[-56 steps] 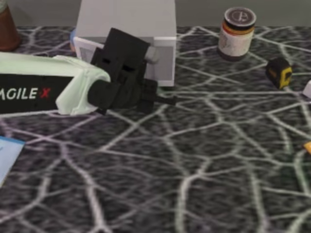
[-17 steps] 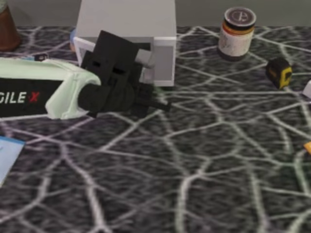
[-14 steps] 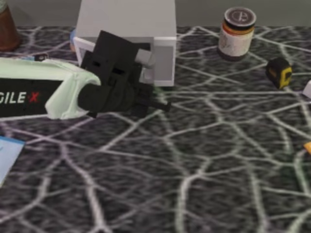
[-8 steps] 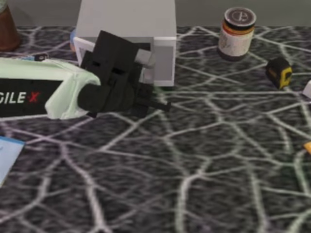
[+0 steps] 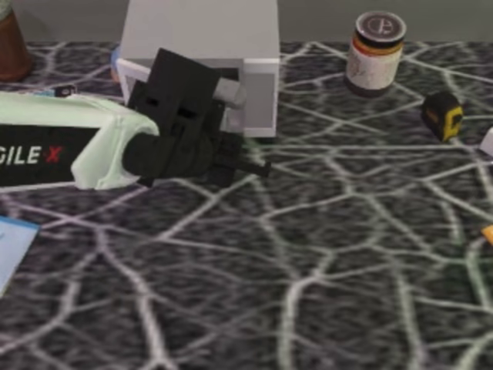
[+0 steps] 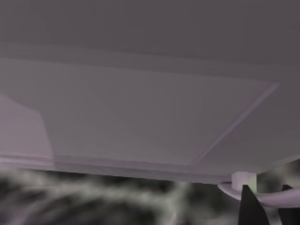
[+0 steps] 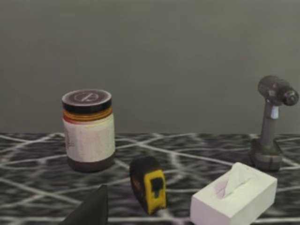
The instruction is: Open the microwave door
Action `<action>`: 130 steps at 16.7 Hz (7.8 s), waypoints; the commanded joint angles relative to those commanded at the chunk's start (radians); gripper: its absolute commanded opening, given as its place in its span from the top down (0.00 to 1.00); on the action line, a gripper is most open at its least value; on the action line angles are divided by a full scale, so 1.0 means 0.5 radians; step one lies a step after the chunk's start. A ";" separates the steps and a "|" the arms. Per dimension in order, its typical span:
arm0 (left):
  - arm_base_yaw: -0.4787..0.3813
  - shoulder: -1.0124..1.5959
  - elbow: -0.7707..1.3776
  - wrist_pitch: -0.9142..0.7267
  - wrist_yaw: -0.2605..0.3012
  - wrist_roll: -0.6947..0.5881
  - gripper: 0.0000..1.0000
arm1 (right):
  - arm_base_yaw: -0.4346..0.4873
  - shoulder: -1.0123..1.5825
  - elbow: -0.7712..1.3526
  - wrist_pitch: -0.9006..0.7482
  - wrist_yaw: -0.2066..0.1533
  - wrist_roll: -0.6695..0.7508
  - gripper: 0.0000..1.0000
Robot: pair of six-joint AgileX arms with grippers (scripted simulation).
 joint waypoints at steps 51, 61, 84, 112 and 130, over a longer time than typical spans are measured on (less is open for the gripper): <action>0.060 -0.083 -0.108 0.031 0.141 0.164 1.00 | 0.000 0.000 0.000 0.000 0.000 0.000 0.00; 0.060 -0.083 -0.108 0.031 0.141 0.164 1.00 | 0.000 0.000 0.000 0.000 0.000 0.000 0.00; 0.097 -0.124 -0.160 0.039 0.220 0.256 1.00 | 0.000 0.000 0.000 0.000 0.000 0.000 0.00; 0.139 -0.165 -0.208 0.041 0.305 0.354 1.00 | 0.000 0.000 0.000 0.000 0.000 0.000 0.00; 0.123 -0.162 -0.206 0.040 0.322 0.342 1.00 | 0.000 0.000 0.000 0.000 0.000 0.000 0.00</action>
